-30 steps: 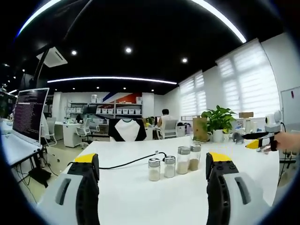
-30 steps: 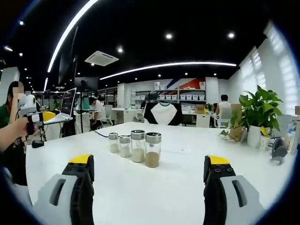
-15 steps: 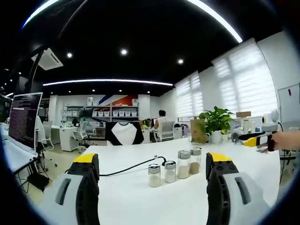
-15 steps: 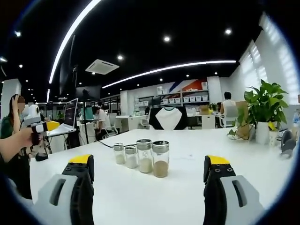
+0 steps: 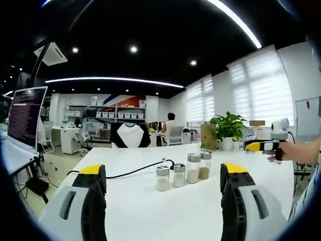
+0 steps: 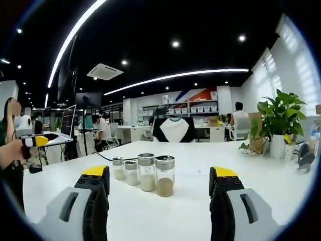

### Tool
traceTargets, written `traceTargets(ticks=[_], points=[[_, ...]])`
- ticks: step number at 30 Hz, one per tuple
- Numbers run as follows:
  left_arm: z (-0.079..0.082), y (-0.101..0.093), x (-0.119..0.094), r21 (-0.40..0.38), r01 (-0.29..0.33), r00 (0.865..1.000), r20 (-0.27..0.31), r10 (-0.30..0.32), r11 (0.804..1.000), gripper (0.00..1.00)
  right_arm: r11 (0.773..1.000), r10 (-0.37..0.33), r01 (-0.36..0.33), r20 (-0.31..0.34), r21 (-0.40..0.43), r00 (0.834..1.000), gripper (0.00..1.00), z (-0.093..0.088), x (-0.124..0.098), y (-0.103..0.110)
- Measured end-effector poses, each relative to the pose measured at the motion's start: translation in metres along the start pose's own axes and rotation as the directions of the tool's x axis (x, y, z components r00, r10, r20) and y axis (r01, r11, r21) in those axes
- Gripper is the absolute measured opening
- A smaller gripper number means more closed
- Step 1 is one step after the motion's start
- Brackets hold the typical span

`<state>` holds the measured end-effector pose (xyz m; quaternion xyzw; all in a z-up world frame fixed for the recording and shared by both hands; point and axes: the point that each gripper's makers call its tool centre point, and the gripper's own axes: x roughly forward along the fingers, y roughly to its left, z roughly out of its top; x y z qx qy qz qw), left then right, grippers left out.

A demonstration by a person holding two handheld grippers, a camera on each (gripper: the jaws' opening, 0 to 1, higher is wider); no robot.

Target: Rotate the seasoning bottle until the label or dispensing opening points toward the visible target arrow and the bottle remains upright within the marked orientation range

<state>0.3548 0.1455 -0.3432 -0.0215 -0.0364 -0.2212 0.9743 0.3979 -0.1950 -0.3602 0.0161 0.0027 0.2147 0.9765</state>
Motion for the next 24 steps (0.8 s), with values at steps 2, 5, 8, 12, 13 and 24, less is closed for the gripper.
traceTargets(ticks=[2, 5, 8, 12, 13, 24], points=[[0.0, 0.001, 0.0, 0.003, 0.001, 1.0, 0.0, -0.001, 1.0, 1.0, 1.0, -0.016, 0.016, 0.007, -0.011, 1.0, 0.81, 0.003, 0.003, -0.007], [0.0, 0.002, -0.001, 0.011, 0.0, 1.0, 0.0, 0.0, 1.0, 1.0, 0.999, -0.049, 0.049, 0.015, 0.016, 0.999, 0.77, 0.008, 0.005, -0.019], [-0.004, 0.0, -0.003, 0.015, 0.008, 1.0, -0.01, -0.008, 1.0, 1.0, 0.997, -0.068, 0.067, 0.011, 0.032, 0.998, 0.74, 0.01, 0.009, -0.027], [-0.008, -0.002, -0.006, 0.016, 0.008, 1.0, -0.022, -0.008, 1.0, 1.0, 0.999, -0.03, 0.029, 0.015, 0.041, 0.999, 0.63, 0.014, 0.017, -0.023], [-0.009, -0.003, -0.006, 0.012, 0.01, 1.0, -0.021, -0.01, 1.0, 1.0, 0.999, -0.007, 0.007, 0.007, 0.049, 1.0, 0.58, 0.013, 0.019, -0.019], [-0.018, -0.01, -0.013, 0.01, 0.018, 0.999, -0.05, -0.018, 1.0, 1.0, 0.999, 0.027, -0.027, -0.016, 0.037, 1.0, 0.49, 0.002, 0.053, -0.007]])
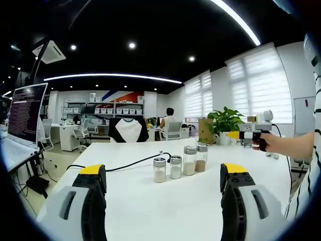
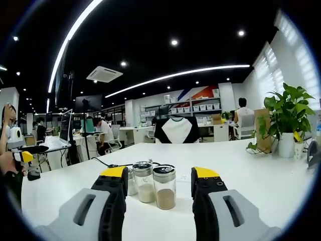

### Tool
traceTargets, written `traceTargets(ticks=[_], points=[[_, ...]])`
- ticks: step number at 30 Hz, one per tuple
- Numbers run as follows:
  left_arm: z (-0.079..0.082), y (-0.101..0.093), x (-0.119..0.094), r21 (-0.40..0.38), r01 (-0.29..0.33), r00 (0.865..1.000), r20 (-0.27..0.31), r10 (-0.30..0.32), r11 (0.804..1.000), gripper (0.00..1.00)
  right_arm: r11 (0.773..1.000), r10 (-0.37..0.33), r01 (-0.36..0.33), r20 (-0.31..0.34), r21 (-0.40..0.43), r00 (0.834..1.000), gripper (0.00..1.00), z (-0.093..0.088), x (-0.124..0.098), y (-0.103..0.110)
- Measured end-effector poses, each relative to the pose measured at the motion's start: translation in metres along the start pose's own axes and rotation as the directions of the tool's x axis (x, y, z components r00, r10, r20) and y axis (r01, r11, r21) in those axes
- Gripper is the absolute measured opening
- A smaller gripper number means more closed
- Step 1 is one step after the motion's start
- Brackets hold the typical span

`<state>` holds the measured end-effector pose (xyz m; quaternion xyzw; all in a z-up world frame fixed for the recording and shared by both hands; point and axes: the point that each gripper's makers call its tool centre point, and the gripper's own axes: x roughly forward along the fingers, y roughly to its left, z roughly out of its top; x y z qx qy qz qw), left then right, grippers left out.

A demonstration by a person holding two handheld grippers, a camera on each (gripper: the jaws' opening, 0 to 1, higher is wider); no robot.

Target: Rotate the seasoning bottle until the label or dispensing opening points toward the visible target arrow and the bottle remains upright within the marked orientation range

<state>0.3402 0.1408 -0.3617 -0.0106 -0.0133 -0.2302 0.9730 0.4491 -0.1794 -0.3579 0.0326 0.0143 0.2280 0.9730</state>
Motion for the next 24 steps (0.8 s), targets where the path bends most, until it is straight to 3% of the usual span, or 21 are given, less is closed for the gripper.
traceTargets(ticks=[10, 13, 17, 24], points=[[-0.002, -0.005, -0.001, 0.002, 0.004, 1.0, -0.007, -0.004, 1.0, 0.99, 1.0, -0.014, 0.014, -0.002, -0.011, 1.0, 0.42, -0.006, 0.019, -0.008], [-0.004, -0.007, -0.002, 0.001, 0.007, 1.0, -0.014, -0.007, 1.0, 0.99, 0.997, -0.061, 0.061, 0.0, -0.054, 0.998, 0.47, -0.006, 0.027, -0.017], [-0.006, -0.007, -0.004, 0.001, -0.001, 1.0, -0.02, 0.001, 1.0, 0.99, 0.998, -0.047, 0.048, 0.004, -0.051, 0.999, 0.48, -0.007, 0.037, -0.016], [0.001, -0.006, -0.007, -0.026, -0.007, 1.0, 0.017, 0.008, 1.0, 0.99, 0.997, -0.053, 0.052, -0.021, -0.057, 0.998, 0.49, -0.021, 0.05, -0.017]])
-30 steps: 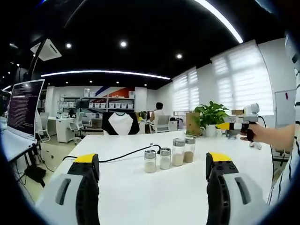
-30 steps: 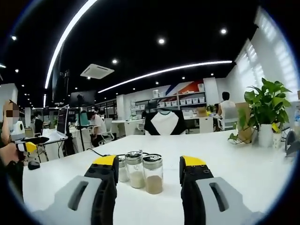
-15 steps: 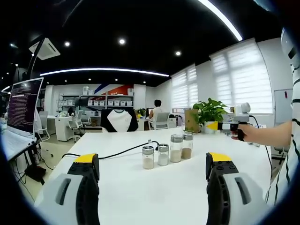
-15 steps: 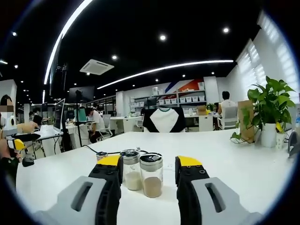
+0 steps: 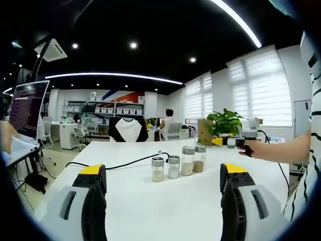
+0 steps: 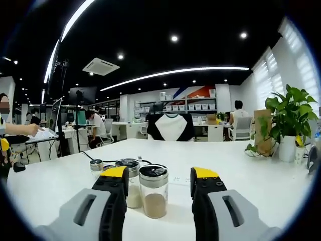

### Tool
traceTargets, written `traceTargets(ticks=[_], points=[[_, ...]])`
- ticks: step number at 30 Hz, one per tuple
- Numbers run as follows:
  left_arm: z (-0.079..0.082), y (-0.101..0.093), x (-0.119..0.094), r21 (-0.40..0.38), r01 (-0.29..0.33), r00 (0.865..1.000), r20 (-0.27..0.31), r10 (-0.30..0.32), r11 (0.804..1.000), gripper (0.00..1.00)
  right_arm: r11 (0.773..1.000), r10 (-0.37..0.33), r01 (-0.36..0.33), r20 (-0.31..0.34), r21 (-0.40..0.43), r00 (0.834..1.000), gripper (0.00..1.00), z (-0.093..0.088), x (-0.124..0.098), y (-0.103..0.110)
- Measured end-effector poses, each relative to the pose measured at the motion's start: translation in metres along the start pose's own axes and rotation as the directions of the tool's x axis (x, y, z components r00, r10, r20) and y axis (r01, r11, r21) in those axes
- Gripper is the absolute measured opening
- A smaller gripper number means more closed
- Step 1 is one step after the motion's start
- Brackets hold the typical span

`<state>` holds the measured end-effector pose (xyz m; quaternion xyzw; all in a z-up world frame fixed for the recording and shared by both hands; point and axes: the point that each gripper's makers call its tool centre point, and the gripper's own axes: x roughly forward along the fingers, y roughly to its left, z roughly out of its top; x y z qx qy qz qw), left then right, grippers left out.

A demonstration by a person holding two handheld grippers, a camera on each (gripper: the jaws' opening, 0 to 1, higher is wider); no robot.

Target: Rotate the seasoning bottle until the label or dispensing opening points toward the visible target arrow and the bottle remains upright within the marked orientation range

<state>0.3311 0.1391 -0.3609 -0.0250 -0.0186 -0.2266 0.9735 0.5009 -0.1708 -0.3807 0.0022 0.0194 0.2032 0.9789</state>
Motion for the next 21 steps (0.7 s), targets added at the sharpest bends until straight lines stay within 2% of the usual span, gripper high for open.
traceTargets(ticks=[2, 3, 4, 6, 8, 10, 11, 14, 21], points=[[0.0, 0.002, -0.002, 0.025, -0.008, 1.0, -0.004, 0.008, 1.0, 0.99, 1.0, -0.002, 0.002, -0.001, 0.002, 1.0, 0.48, -0.003, 0.006, 0.001], [-0.001, 0.002, -0.003, 0.031, -0.011, 1.0, -0.012, 0.012, 0.999, 0.99, 1.0, -0.024, 0.024, -0.001, -0.007, 1.0, 0.5, -0.004, 0.007, -0.002], [-0.003, 0.002, -0.004, 0.027, -0.011, 1.0, -0.017, 0.012, 1.0, 0.99, 0.996, -0.08, 0.08, -0.002, -0.035, 0.997, 0.55, -0.005, 0.01, -0.011], [-0.004, 0.003, -0.005, 0.017, -0.01, 1.0, -0.016, 0.011, 1.0, 0.99, 0.997, -0.069, 0.069, 0.014, -0.031, 0.998, 0.64, -0.005, 0.018, -0.009], [-0.003, 0.003, -0.005, 0.006, -0.011, 1.0, -0.011, 0.011, 1.0, 0.99, 0.999, -0.035, 0.035, 0.021, -0.003, 0.999, 0.6, -0.005, 0.023, -0.004], [-0.004, 0.002, -0.005, 0.005, -0.01, 1.0, -0.014, 0.01, 1.0, 0.99, 0.999, -0.026, 0.026, -0.003, -0.035, 1.0, 0.51, -0.011, 0.027, -0.001], [-0.004, 0.002, -0.004, 0.01, -0.01, 1.0, -0.02, 0.01, 1.0, 0.99, 0.999, -0.028, 0.028, -0.005, -0.043, 1.0, 0.5, -0.013, 0.029, -0.001], [-0.005, 0.002, -0.003, 0.012, -0.008, 1.0, -0.027, 0.009, 1.0, 0.99, 0.999, -0.04, 0.04, -0.007, -0.036, 0.999, 0.53, -0.015, 0.033, -0.003], [-0.007, 0.002, -0.005, 0.011, -0.01, 0.999, -0.043, 0.011, 1.0, 0.98, 0.999, -0.031, 0.03, -0.027, -0.022, 0.999, 0.51, -0.023, 0.044, 0.0]])
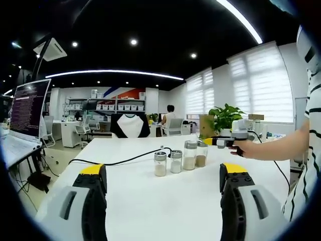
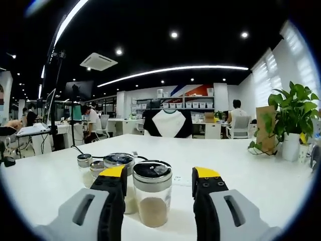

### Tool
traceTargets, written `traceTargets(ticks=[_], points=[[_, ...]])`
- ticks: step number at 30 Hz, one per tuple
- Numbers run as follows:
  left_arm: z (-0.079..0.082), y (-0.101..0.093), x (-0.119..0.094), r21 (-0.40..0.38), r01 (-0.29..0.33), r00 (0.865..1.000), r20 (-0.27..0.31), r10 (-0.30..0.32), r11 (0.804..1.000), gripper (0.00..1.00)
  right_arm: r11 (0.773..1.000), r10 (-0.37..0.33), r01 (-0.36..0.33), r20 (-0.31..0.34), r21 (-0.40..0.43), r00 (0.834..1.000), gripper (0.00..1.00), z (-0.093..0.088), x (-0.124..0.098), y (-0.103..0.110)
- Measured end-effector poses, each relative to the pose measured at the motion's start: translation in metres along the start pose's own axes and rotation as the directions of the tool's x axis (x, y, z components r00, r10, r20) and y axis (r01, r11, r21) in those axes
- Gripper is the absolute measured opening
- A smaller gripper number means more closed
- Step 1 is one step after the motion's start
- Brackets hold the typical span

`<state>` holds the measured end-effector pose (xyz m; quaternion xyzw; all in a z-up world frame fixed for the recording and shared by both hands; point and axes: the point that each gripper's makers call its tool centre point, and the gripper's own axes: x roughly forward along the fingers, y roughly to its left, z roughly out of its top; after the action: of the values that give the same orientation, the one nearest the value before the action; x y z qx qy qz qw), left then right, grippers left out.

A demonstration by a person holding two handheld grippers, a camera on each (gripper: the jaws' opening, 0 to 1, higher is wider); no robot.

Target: Rotate the seasoning bottle until the label or dispensing opening points toward the visible target arrow and the bottle remains upright within the marked orientation range

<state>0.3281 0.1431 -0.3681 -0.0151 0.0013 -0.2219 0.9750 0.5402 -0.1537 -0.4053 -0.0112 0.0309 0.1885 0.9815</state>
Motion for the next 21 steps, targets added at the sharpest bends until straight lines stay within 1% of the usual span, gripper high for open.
traceTargets(ticks=[6, 9, 11, 14, 17, 20, 21], points=[[0.001, 0.004, -0.007, 0.007, -0.015, 1.0, -0.011, 0.015, 1.0, 0.98, 1.0, 0.006, -0.006, -0.018, -0.014, 1.0, 0.47, -0.006, 0.008, 0.004], [0.001, 0.006, -0.01, 0.003, -0.019, 1.0, -0.013, 0.019, 1.0, 0.99, 0.999, -0.011, 0.01, -0.031, -0.036, 0.999, 0.46, -0.008, 0.013, 0.001], [-0.001, 0.007, -0.012, 0.014, -0.023, 0.999, -0.026, 0.024, 1.0, 0.99, 0.999, -0.013, 0.011, -0.04, -0.049, 0.999, 0.46, -0.01, 0.015, 0.0], [0.0, 0.007, -0.016, 0.024, -0.027, 0.999, -0.031, 0.028, 0.999, 0.99, 1.0, -0.008, 0.008, -0.042, -0.012, 0.999, 0.46, -0.012, 0.019, -0.001], [0.002, 0.009, -0.018, 0.029, -0.039, 0.999, -0.031, 0.04, 0.999, 0.99, 1.0, 0.0, -0.001, -0.036, -0.013, 0.999, 0.45, -0.011, 0.021, 0.001], [0.003, 0.012, -0.02, 0.032, -0.045, 0.998, -0.033, 0.046, 0.998, 0.99, 0.999, 0.044, -0.044, -0.034, 0.001, 0.998, 0.37, -0.011, 0.022, 0.008], [0.004, 0.012, -0.02, 0.031, -0.045, 0.999, -0.029, 0.046, 0.999, 0.99, 1.0, 0.026, -0.026, -0.037, 0.001, 0.999, 0.37, -0.011, 0.022, 0.006]])
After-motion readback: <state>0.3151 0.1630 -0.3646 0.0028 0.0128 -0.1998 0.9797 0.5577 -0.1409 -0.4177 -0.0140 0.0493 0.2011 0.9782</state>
